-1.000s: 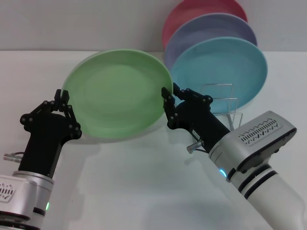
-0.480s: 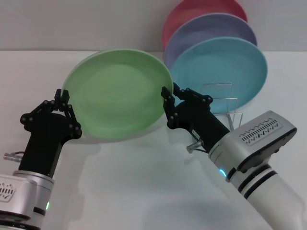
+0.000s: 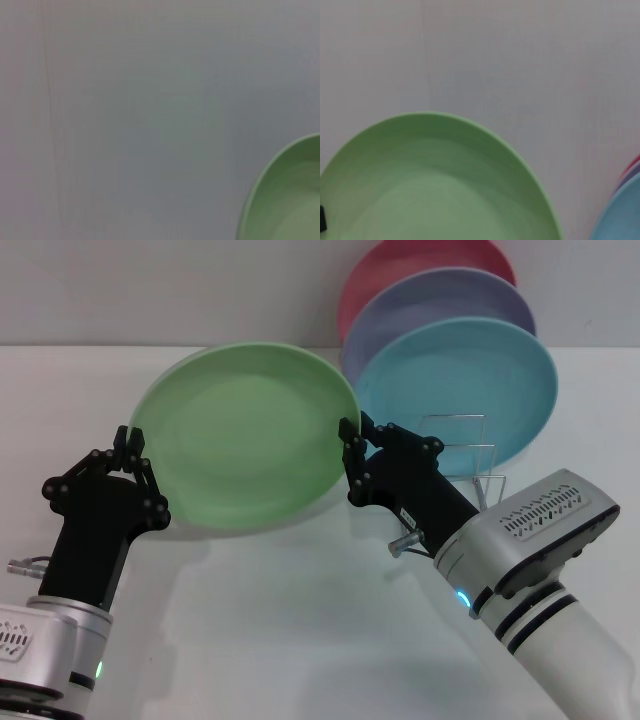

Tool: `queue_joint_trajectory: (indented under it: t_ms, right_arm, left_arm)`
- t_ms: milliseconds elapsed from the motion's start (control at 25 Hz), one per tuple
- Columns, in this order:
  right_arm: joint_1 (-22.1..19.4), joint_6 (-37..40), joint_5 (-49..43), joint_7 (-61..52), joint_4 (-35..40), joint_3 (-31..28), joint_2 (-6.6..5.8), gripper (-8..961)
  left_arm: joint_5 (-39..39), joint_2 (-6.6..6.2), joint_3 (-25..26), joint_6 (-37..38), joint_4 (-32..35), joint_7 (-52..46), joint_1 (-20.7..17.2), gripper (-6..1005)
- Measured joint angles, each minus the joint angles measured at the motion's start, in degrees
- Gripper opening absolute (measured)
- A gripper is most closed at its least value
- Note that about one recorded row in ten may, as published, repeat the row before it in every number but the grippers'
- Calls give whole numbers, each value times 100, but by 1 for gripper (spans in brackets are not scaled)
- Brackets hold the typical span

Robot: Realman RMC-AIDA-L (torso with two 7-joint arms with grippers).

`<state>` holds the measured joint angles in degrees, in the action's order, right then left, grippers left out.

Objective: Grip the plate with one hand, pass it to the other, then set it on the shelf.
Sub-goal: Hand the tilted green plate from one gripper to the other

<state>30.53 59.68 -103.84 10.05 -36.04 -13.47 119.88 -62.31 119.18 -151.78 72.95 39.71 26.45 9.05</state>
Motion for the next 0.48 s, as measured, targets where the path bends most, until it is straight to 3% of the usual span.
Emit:
queue_joint_trajectory:
  t_ms: [480]
  right_arm:
    - [-3, -23, 11, 14, 9, 2, 0, 136]
  left_arm:
    - [-247, 0, -101, 0, 35, 170, 32, 39]
